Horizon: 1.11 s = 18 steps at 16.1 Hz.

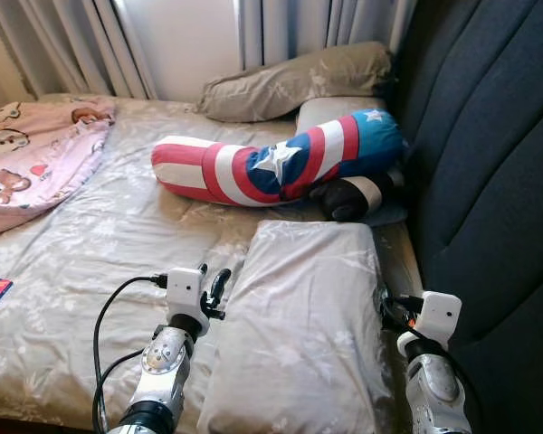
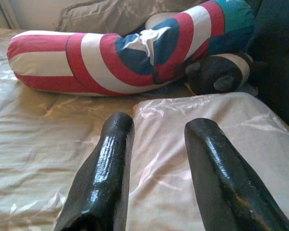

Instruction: Clean up the room

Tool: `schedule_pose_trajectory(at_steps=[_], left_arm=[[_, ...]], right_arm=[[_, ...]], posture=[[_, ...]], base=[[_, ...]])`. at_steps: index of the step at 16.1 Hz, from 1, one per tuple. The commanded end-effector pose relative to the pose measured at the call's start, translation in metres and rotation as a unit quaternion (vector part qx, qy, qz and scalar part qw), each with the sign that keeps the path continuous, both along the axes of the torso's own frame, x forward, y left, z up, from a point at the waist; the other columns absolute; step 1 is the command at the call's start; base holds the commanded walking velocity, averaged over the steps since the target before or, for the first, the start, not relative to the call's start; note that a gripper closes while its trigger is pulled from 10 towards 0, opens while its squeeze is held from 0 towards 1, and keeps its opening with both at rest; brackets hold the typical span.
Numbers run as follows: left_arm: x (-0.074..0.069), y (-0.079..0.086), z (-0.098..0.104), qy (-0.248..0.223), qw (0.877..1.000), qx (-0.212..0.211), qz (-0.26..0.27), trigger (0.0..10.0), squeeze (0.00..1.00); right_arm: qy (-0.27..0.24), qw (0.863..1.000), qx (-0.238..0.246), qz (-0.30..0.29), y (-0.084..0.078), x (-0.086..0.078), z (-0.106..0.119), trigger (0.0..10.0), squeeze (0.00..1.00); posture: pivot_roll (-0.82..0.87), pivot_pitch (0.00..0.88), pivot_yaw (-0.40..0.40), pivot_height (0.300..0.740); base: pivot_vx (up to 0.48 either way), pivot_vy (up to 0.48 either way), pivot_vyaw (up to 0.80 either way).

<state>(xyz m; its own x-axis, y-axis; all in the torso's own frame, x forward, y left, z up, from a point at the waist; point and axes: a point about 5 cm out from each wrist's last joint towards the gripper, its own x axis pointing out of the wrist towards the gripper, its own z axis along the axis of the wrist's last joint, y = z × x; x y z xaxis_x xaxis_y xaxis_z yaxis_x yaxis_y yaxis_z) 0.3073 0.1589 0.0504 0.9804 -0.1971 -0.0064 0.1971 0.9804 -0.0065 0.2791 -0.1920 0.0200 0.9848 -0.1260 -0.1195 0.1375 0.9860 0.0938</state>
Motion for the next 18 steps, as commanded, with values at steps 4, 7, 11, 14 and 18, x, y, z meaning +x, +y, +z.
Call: schedule_pose_trajectory(at_steps=[4,7,11,14,18], left_arm=[[0.0,-0.0019,0.0015,0.0,1.0,0.008,-0.019,10.0,0.0],[0.0007,-0.0021,0.0023,0.001,1.0,0.008,-0.022,10.0,0.0],[0.002,-0.0021,0.0036,0.001,1.0,0.007,-0.023,10.0,0.0],[0.0023,-0.0016,0.0044,0.001,1.0,0.007,-0.023,10.0,0.0],[0.003,-0.0015,0.0051,0.001,1.0,0.004,-0.024,10.0,0.0]], right_arm=[[0.01,1.0,-0.002,-0.003,-0.0022,-0.0048,-0.004,10.0,0.0],[0.019,1.0,0.004,-0.006,-0.0029,-0.0038,-0.0053,10.0,0.0],[0.015,1.0,-0.005,-0.005,-0.0043,-0.004,-0.004,10.0,0.0],[0.017,1.0,-0.004,-0.006,-0.0048,-0.0035,-0.004,10.0,0.0],[0.018,1.0,-0.002,-0.006,-0.0049,-0.0029,-0.0039,10.0,0.0]], posture=[[-0.02,0.0,-0.034,0.686],[-0.02,0.0,-0.032,0.671],[-0.02,0.0,-0.037,0.656],[-0.02,0.003,-0.041,0.656],[-0.02,0.006,-0.042,0.656]], base=[[0.0,0.0,0.0],[0.0,0.0,0.0],[0.0,0.0,0.0],[0.0,0.0,0.0],[0.0,0.0,0.0]])
